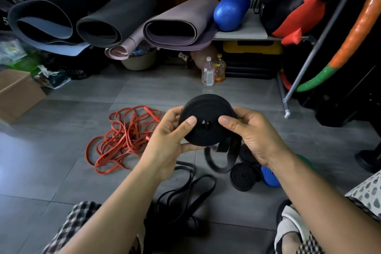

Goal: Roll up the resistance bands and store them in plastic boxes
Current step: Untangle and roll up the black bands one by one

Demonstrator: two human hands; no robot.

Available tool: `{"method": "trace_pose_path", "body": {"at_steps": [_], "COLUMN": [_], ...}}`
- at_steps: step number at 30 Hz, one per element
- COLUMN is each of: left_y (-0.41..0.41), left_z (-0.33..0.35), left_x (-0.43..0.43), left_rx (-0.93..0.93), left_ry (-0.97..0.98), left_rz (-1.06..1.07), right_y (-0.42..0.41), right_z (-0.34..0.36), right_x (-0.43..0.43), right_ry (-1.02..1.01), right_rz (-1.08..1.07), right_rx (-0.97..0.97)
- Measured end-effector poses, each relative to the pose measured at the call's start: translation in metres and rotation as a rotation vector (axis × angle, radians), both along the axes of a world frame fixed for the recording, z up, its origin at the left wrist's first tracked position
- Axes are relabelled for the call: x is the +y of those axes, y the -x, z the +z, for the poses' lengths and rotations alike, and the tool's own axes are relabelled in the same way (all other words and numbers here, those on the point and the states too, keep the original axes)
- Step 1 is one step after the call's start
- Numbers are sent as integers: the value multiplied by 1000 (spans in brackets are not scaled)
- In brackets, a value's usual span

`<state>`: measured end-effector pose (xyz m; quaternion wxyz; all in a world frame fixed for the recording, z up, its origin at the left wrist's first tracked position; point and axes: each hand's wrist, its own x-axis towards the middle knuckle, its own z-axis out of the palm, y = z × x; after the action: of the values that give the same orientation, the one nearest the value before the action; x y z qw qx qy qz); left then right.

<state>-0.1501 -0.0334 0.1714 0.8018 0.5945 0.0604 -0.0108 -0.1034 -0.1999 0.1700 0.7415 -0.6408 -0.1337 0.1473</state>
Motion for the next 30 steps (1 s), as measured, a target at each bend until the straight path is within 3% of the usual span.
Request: {"method": "trace_pose_path", "body": {"at_steps": [3, 5, 11, 16, 19, 21, 26, 30], "left_y": [-6, -7, -5, -7, -5, -5, -8, -7], "left_z": [6, 9, 7, 9, 4, 6, 16, 11], "left_x": [16, 20, 3, 0, -2, 4, 17, 10], "left_rx": [-96, -131, -70, -34, 22, 3, -157, -210], "left_ry": [-376, -461, -338, 86, 198, 106, -462, -495], "left_rz": [-56, -108, 11, 152, 169, 120, -111, -1], "right_y": [-2, 0, 7, 11, 9, 5, 5, 5], "right_z": [1, 1, -1, -6, -9, -5, -2, -3], "right_x": [-1, 2, 5, 7, 11, 9, 8, 7], "right_ry": [96, 158, 132, 2, 10, 50, 163, 142], "right_rz": [39, 102, 110, 49, 23, 63, 176, 193], "right_rx": [-33, -27, -3, 44, 52, 53, -12, 34]}}
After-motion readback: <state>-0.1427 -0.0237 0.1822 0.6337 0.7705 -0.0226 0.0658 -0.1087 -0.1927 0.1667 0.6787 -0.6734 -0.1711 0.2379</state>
